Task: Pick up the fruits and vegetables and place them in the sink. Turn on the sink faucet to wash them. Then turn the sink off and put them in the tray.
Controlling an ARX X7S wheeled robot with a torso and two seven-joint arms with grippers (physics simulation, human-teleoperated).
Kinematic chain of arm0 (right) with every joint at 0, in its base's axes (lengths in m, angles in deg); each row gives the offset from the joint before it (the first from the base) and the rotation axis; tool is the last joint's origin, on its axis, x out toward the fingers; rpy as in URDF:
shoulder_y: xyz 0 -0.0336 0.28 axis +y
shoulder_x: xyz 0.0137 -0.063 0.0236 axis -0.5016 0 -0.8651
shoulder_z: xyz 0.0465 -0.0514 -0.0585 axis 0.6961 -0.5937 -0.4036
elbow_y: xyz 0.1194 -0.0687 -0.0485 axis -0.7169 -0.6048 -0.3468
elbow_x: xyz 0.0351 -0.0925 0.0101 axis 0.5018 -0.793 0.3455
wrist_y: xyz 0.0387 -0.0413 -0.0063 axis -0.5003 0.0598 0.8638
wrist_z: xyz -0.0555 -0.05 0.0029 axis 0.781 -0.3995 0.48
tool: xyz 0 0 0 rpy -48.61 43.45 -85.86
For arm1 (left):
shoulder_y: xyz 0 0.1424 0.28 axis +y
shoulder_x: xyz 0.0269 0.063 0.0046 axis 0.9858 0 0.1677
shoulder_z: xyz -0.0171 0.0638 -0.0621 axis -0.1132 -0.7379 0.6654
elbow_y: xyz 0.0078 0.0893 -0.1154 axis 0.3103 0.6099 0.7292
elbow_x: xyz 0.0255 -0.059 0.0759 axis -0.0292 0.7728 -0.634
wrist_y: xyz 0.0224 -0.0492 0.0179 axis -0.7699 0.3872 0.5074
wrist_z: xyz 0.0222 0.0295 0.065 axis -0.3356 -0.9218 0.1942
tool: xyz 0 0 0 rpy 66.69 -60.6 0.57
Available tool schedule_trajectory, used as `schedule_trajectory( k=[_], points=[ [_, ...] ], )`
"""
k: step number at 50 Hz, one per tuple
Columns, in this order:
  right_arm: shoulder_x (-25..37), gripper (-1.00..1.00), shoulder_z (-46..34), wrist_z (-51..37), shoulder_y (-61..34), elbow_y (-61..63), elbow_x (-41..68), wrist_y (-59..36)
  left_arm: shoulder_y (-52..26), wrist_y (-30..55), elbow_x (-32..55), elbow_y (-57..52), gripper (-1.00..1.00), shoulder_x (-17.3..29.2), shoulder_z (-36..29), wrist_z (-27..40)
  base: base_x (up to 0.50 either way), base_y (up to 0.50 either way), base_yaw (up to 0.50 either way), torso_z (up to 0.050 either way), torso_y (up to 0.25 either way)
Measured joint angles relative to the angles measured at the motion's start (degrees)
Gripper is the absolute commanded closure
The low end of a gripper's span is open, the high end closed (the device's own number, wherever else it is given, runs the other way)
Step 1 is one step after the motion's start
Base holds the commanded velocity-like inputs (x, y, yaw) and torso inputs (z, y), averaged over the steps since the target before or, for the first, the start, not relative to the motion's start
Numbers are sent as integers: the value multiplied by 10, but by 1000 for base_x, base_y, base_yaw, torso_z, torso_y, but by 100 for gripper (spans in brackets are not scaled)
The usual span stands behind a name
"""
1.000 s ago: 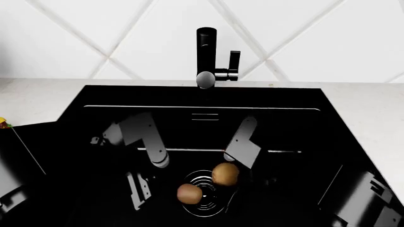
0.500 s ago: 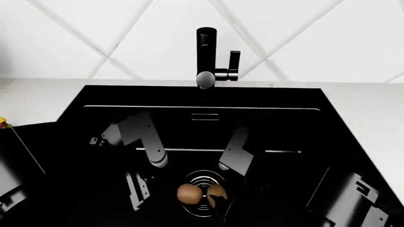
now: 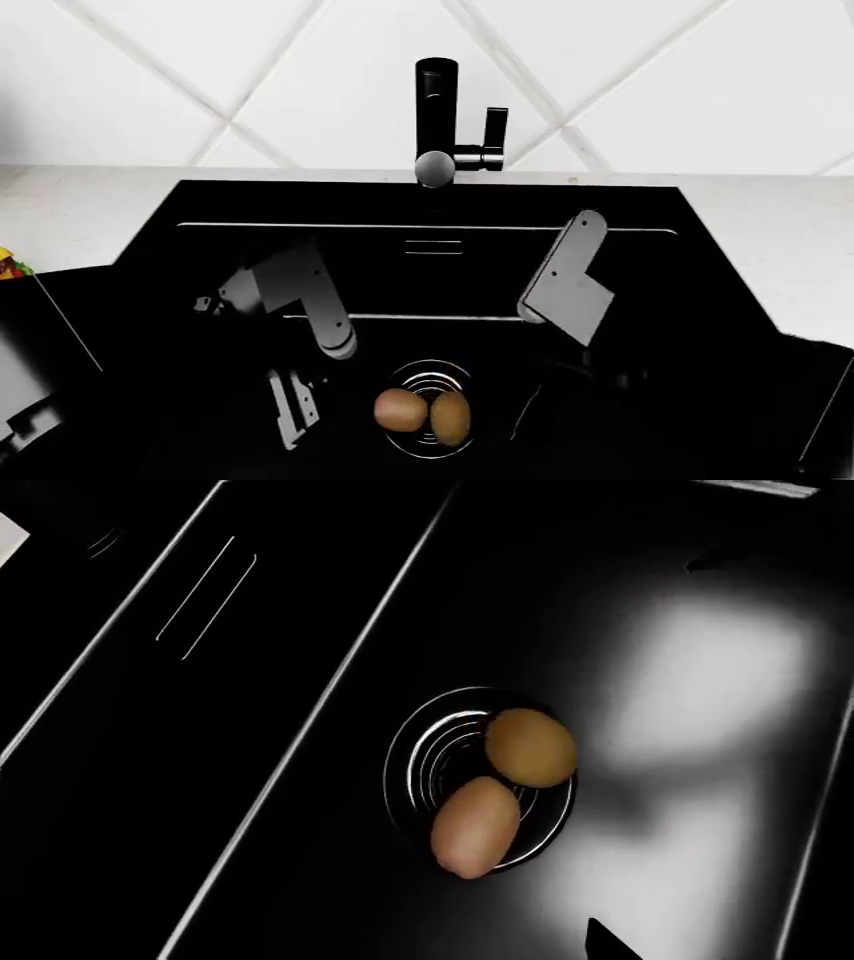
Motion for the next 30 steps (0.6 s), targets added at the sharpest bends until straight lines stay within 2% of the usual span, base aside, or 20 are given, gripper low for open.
schedule_trajectory(
  k=[8, 15, 30],
  points=[
    [44, -100, 101, -88, 5, 69, 53, -7, 7, -9, 3, -5, -100, 4, 4, 4, 0, 0, 0, 0, 0],
    [59, -100, 171, -157, 7, 106, 60, 12, 15, -25, -1, -10, -100, 5, 2, 1, 0, 0, 0, 0, 0],
    [24, -100, 210, -237, -27, 71, -38, 94, 23, -46, -1, -15, -100, 6, 3, 0, 0, 0, 0, 0, 0]
  ],
)
